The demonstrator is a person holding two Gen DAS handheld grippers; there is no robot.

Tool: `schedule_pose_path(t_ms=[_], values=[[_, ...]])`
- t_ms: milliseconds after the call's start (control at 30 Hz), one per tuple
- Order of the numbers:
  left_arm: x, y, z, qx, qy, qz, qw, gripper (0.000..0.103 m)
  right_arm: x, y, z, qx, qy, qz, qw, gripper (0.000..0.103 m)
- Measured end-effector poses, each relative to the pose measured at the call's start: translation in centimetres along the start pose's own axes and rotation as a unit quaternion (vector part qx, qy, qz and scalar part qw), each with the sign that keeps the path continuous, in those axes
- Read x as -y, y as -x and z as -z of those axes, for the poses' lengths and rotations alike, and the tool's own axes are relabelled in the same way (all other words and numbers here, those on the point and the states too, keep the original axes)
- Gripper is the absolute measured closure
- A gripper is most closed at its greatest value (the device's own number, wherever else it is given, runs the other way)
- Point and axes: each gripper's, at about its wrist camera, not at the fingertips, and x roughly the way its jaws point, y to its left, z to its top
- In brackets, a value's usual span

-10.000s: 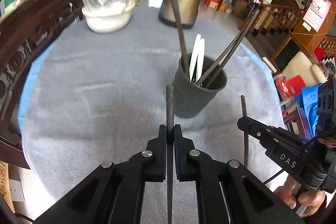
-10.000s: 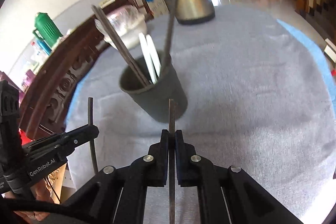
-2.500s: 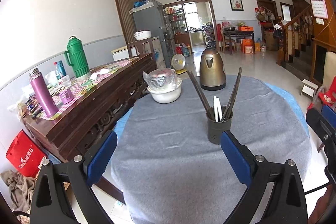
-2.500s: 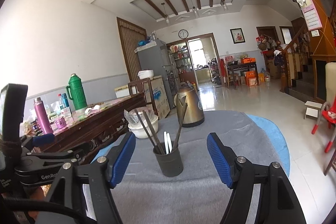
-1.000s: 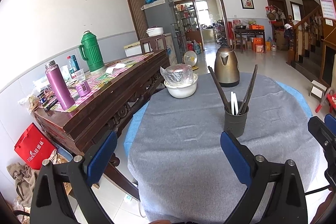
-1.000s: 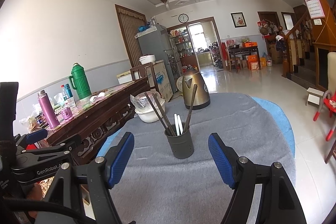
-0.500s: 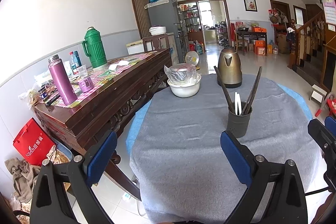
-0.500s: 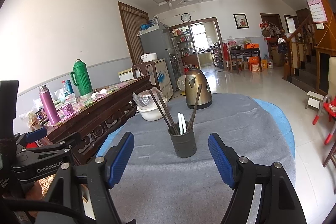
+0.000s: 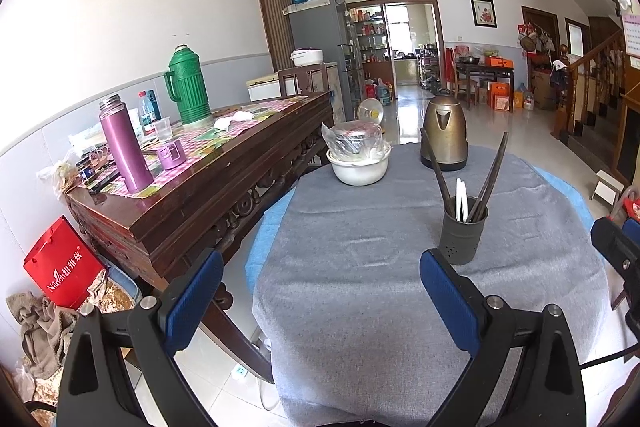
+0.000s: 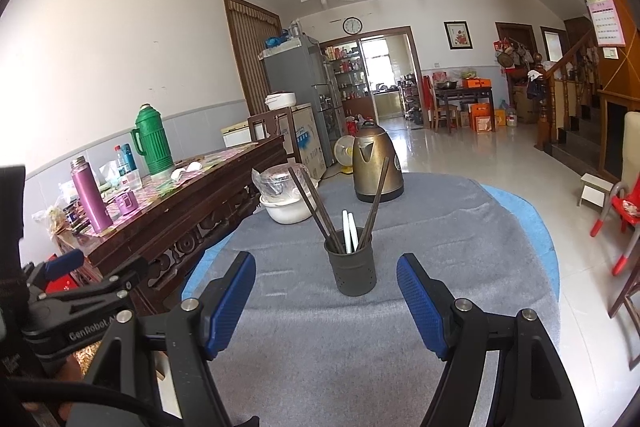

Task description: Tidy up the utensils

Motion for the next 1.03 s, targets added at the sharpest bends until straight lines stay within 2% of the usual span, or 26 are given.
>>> schedule_pose_path(t_ms=[400, 800, 900, 967, 1033], values=[[-0.3, -0.4, -0.7, 0.007, 0.010, 0.005, 0.9999, 0.004, -1.4, -1.5, -1.1, -0.031, 0.011, 0.015, 0.999, 0.027], [-0.3, -2.8, -1.5, -0.005, 0.011, 0.006, 0.9999, 0.004, -1.3, -4.1, -1.5, -0.045, 0.006, 0.018, 0.999, 0.027], [0.1, -4.4, -1.5, -0.021, 0.016, 0.016, 0.9995, 0.004, -0.7, -5.5, -1.2, -0.055, 0.005, 0.025, 0.998, 0.027], [0.7, -6.2, -1.1, -0.044, 0.017, 0.042, 0.9980, 0.004, 0.3, -6.8, -0.8, -0.066, -0.001, 0.032, 0.997, 0.027], [1.8, -8.9, -0.5, -0.074, 0.012, 0.063, 0.9952, 0.004, 1.8, -8.6, 0.1, -0.071, 0.003, 0.057, 0.996, 0.027]])
